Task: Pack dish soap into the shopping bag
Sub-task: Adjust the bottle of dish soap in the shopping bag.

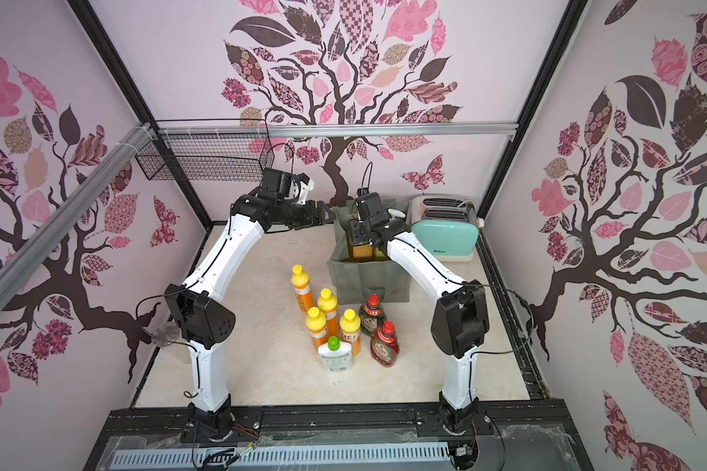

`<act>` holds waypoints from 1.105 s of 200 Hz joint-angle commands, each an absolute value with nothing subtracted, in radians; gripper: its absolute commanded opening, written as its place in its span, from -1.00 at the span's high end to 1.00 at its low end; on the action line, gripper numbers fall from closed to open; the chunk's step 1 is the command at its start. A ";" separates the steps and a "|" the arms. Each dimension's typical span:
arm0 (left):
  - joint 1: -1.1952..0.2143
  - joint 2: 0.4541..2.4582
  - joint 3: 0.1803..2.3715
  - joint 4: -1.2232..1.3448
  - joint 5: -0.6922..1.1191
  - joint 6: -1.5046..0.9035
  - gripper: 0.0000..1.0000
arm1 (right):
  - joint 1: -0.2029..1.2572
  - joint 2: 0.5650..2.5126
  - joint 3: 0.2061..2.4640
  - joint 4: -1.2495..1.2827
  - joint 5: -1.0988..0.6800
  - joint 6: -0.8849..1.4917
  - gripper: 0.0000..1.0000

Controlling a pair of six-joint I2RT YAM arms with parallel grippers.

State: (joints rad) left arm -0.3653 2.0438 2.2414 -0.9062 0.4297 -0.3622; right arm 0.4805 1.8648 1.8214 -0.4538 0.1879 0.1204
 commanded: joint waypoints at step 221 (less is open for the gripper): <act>-0.481 1.926 2.005 -0.763 0.322 -0.337 0.95 | 0.288 1.841 1.719 -0.341 0.142 0.152 -0.19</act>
